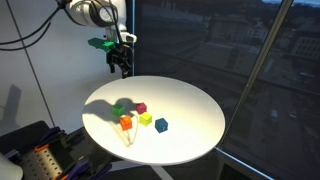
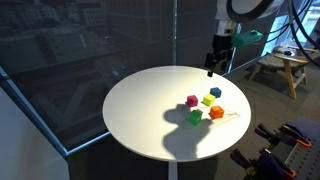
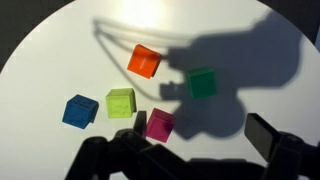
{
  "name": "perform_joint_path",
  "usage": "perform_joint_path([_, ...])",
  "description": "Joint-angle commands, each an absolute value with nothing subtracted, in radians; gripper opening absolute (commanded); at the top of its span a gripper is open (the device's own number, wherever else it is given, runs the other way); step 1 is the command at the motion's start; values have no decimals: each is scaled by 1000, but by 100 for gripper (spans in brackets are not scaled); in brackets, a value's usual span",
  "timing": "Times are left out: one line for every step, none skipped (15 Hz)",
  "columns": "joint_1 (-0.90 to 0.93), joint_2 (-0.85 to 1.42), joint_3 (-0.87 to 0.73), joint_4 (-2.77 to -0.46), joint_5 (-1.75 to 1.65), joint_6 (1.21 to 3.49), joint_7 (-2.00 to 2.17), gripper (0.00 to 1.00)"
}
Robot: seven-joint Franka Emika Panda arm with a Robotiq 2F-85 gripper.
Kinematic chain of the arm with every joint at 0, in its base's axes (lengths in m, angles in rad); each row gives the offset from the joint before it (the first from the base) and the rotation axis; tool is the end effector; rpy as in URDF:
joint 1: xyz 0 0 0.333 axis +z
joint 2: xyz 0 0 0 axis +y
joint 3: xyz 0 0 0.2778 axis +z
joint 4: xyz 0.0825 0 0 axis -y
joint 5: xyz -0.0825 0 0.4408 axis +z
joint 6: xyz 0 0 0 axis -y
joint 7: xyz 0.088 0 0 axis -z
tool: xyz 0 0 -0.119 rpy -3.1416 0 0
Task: Put the blue block on the table
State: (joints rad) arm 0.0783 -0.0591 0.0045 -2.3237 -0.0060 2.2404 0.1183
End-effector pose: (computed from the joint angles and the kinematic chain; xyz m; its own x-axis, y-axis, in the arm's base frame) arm 0.5409 0.0446 0.2756 0.9992 -0.0318 -0.0235 -0.0316 -0.9995 0.0077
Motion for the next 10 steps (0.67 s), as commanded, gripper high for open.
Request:
perform_joint_path([61,-126,17,-2347,5,2200,119,100])
perform_joint_path([60,-135,17,-2349,5,2196,118,100])
perform_joint_path([60,-142,17,-2351,4,2191,117,100])
perform_joint_path([59,-148,17,-2352,5,2186,113,100])
perform_joint_path([60,-109,20,-2332,-3,2205,116,100])
perform_joint_path([59,-115,20,-2332,-3,2200,116,100])
perform_joint_path([59,-119,20,-2333,-3,2198,116,100])
perform_joint_path([59,-120,20,-2333,-3,2197,116,100])
perform_joint_path([59,-121,20,-2334,-3,2197,116,100])
perform_joint_path([59,-121,20,-2335,-3,2197,116,100])
